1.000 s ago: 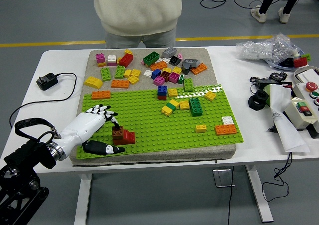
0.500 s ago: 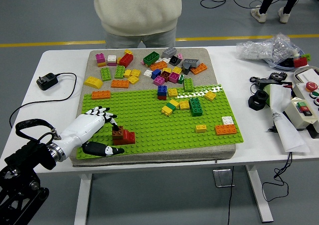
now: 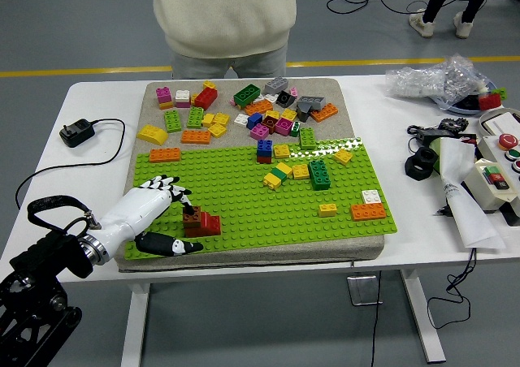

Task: Pick up the brick,pile it on top of brick,press brick,pick up the brick,pile it on top of brick,press brick

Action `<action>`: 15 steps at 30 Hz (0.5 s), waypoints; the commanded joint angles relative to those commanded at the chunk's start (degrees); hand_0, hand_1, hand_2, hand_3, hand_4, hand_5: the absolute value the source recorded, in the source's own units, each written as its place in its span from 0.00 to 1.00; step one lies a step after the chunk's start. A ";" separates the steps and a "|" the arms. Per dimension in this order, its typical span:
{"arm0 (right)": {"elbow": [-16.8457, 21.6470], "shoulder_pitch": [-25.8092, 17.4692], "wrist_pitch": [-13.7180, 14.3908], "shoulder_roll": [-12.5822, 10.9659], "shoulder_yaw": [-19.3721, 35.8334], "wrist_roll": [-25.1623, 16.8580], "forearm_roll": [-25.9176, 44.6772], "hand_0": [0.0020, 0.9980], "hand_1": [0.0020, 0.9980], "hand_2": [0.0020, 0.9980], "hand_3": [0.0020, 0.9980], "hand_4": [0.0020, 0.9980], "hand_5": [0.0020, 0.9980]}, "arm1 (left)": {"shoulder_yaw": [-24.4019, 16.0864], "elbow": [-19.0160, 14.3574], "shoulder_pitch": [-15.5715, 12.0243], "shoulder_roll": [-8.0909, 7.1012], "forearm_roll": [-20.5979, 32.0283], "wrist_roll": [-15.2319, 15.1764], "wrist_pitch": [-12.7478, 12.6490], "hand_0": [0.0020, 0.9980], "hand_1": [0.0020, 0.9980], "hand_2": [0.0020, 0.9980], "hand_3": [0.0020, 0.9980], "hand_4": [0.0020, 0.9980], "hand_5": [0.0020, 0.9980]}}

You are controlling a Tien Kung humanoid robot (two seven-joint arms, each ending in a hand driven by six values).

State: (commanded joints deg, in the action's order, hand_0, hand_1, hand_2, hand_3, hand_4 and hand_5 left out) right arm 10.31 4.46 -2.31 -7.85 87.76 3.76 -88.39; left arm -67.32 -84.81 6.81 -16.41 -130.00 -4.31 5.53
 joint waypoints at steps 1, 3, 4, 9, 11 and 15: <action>0.00 0.00 0.01 0.01 0.01 -0.01 -0.03 0.76 0.68 0.72 0.74 1.00 0.68 | 0.03 -0.03 -0.07 -0.03 0.00 0.00 0.07 1.00 1.00 0.87 0.60 0.99 0.58; 0.00 0.00 0.01 0.01 0.02 -0.01 -0.06 0.76 0.68 0.72 0.74 1.00 0.68 | 0.07 -0.06 -0.13 -0.05 0.00 0.00 0.17 1.00 1.00 0.86 0.60 0.99 0.57; 0.00 0.00 0.01 0.02 0.02 -0.01 -0.09 0.76 0.68 0.72 0.74 1.00 0.68 | 0.09 -0.14 -0.15 -0.07 0.00 0.01 0.20 1.00 1.00 0.86 0.60 0.99 0.57; 0.00 -0.04 -0.02 0.01 0.04 0.00 -0.22 0.76 0.68 0.72 0.74 1.00 0.68 | 0.15 -0.32 -0.11 -0.09 0.00 0.05 0.36 1.00 1.00 0.86 0.60 0.99 0.57; 0.00 -0.06 -0.03 0.01 0.06 0.00 -0.28 0.76 0.68 0.72 0.74 1.00 0.68 | 0.18 -0.14 -0.17 -0.10 0.00 0.06 0.41 1.00 1.00 0.86 0.60 0.99 0.57; 0.00 -0.10 -0.05 0.03 0.02 0.01 -0.30 0.76 0.68 0.72 0.74 1.00 0.68 | 0.23 0.06 -0.24 -0.05 0.00 0.03 0.40 1.00 1.00 0.86 0.60 0.99 0.57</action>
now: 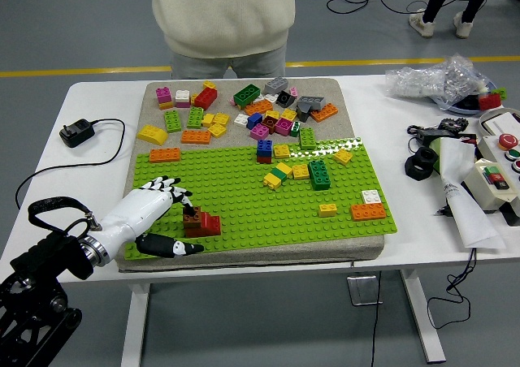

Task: Pick up the brick,pile it on top of brick,press brick,pick up the brick,pile it on top of brick,press brick

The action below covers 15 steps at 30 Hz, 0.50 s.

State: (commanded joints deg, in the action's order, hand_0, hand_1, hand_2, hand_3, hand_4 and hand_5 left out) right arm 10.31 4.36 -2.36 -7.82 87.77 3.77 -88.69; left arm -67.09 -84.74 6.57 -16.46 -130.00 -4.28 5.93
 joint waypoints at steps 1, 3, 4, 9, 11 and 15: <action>0.00 0.00 -0.01 0.00 -0.01 0.01 -0.01 0.76 0.68 0.72 0.74 1.00 0.68 | 0.00 0.07 0.03 0.03 0.00 0.00 -0.01 1.00 1.00 0.86 0.60 0.99 0.57; 0.00 0.02 0.01 -0.01 -0.03 0.01 0.01 0.76 0.68 0.72 0.74 1.00 0.68 | -0.05 0.47 0.10 0.12 0.00 0.04 -0.01 1.00 1.00 0.86 0.60 0.99 0.57; 0.00 0.02 0.01 -0.01 -0.04 0.01 0.01 0.76 0.68 0.72 0.74 1.00 0.68 | -0.05 0.51 0.11 0.13 0.00 0.04 -0.01 1.00 1.00 0.86 0.60 0.99 0.57; 0.00 0.03 0.02 0.02 -0.06 0.04 0.02 0.76 0.68 0.72 0.74 1.00 0.68 | -0.10 0.98 0.01 0.11 0.00 0.04 0.03 1.00 1.00 0.86 0.60 0.99 0.57; 0.00 0.02 0.00 0.03 -0.06 0.05 0.00 0.76 0.68 0.72 0.74 1.00 0.68 | -0.10 0.98 0.05 0.11 0.00 0.04 0.01 1.00 1.00 0.86 0.60 0.99 0.57; 0.00 0.05 0.04 0.05 -0.05 0.00 0.00 0.76 0.68 0.72 0.74 1.00 0.68 | -0.40 1.17 -0.04 0.12 0.00 0.11 0.09 1.00 1.00 0.86 0.60 0.99 0.57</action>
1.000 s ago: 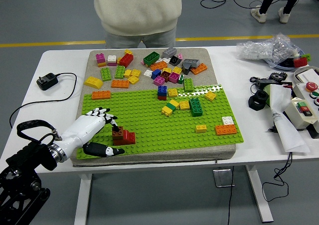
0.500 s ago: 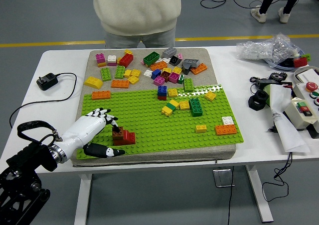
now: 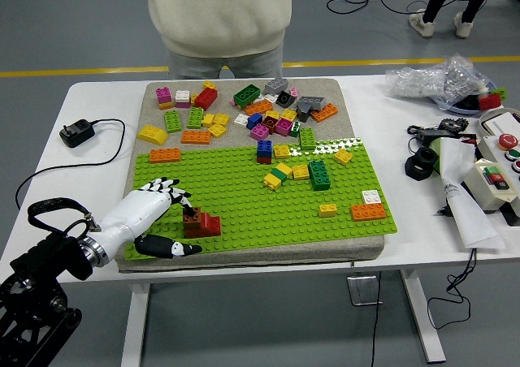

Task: Pick up the brick,pile it on top of brick,press brick,pick up the brick,pile it on top of brick,press brick

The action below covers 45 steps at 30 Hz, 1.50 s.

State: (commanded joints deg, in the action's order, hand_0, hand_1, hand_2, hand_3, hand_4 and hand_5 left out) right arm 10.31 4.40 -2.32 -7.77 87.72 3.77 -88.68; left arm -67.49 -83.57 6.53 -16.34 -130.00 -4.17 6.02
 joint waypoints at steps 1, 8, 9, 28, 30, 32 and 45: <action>0.00 0.00 0.01 0.01 -0.01 -0.01 0.02 0.76 0.68 0.72 0.74 1.00 0.68 | -0.08 0.03 -0.02 0.01 0.00 -0.01 0.01 1.00 1.00 0.86 0.60 0.99 0.57; 0.00 -0.10 -0.01 0.03 0.02 0.06 0.02 0.76 0.68 0.72 0.74 1.00 0.68 | -0.30 0.58 -0.11 0.19 0.00 -0.07 0.04 1.00 1.00 0.86 0.60 0.99 0.57; 0.00 -0.09 0.00 0.02 0.03 0.06 0.03 0.76 0.68 0.72 0.74 1.00 0.68 | -0.35 0.69 -0.14 0.20 0.00 -0.09 0.06 1.00 1.00 0.86 0.60 0.99 0.57; 0.00 0.01 0.07 -0.01 0.07 0.02 0.29 0.76 0.68 0.72 0.74 1.00 0.68 | -2.07 -3.21 -0.02 -0.38 0.28 -0.25 -0.35 1.00 0.99 0.83 0.60 1.00 0.57; 0.00 -0.02 0.09 0.01 0.04 0.02 0.41 0.76 0.68 0.72 0.74 1.00 0.68 | -2.73 -4.33 0.08 -0.63 0.96 -0.22 -0.32 1.00 0.99 0.83 0.60 1.00 0.57; 0.00 -0.01 0.09 0.01 0.02 0.02 0.49 0.76 0.68 0.72 0.74 1.00 0.68 | -3.26 -5.01 0.18 -0.83 2.18 -0.32 -0.39 1.00 0.99 0.83 0.60 1.00 0.57; 0.00 0.63 0.10 -0.18 -0.20 0.09 0.54 0.76 0.68 0.72 0.74 1.00 0.68 | -9.54 -0.48 9.40 -1.40 22.64 -2.62 -3.82 1.00 0.87 0.77 0.72 1.00 0.58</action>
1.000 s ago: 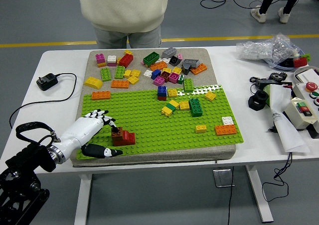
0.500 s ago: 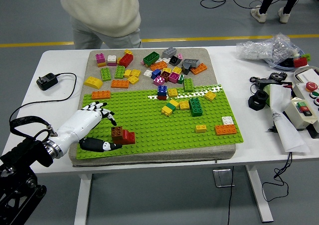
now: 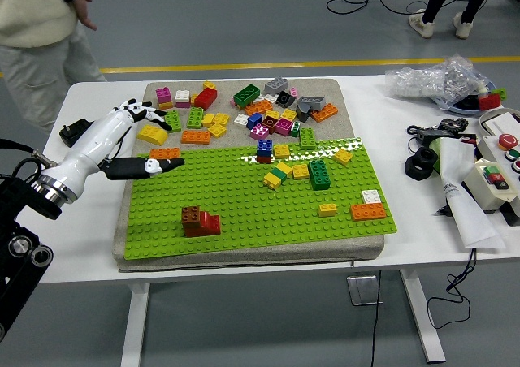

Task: Pick up the brick,pile it on top of brick,press brick,pick up the brick,pile it on top of brick,press brick

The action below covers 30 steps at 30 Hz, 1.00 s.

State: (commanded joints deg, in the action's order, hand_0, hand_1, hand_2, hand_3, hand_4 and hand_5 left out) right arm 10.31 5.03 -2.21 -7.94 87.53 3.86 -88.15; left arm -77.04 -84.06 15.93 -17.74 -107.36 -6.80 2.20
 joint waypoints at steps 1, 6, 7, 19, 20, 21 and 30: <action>0.00 0.05 -0.03 0.01 -0.03 0.03 -0.10 0.76 0.68 0.72 0.74 1.00 0.68 | -0.36 0.89 1.01 -0.06 1.73 -0.20 0.10 0.96 0.90 0.79 0.91 0.99 0.59; 0.00 0.27 -0.10 0.08 -0.25 0.06 -0.45 0.76 0.68 0.72 0.74 1.00 0.68 | -1.06 6.19 5.38 -0.31 9.49 -0.93 0.61 0.96 0.90 0.79 0.91 0.99 0.59; 0.00 0.32 -0.11 0.08 -0.29 0.05 -0.53 0.76 0.68 0.72 0.74 1.00 0.68 | -1.08 7.53 6.11 -0.30 11.39 -1.06 0.64 0.96 0.92 0.82 0.95 0.97 0.59; 0.00 0.11 -0.28 0.56 -0.56 0.33 -1.57 0.76 0.68 0.72 0.74 1.00 0.68 | -2.29 15.69 10.42 0.65 24.62 -2.13 -0.35 0.96 0.95 0.83 0.97 0.84 0.52; 0.00 0.07 -0.32 0.73 -0.67 0.32 -1.66 0.76 0.68 0.72 0.74 1.00 0.68 | -2.14 16.15 10.76 0.63 24.81 -2.16 -0.46 0.96 0.95 0.83 0.97 0.84 0.52; 0.00 0.06 -0.35 0.85 -0.76 0.31 -1.75 0.76 0.68 0.72 0.74 1.00 0.68 | -2.05 16.50 11.00 0.64 25.01 -2.19 -0.52 0.96 0.95 0.83 0.97 0.84 0.52; 0.00 0.41 -0.24 0.80 -0.74 0.26 -2.00 0.76 0.68 0.72 0.74 1.00 0.68 | -1.59 18.10 12.26 0.96 27.51 -2.48 -0.95 0.96 0.95 0.83 0.97 0.83 0.51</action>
State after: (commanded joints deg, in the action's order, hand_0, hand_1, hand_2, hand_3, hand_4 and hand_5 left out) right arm 10.31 5.44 -2.45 -7.14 86.79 4.12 -90.15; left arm -78.63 -65.95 28.19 -16.78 -79.85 -9.27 1.25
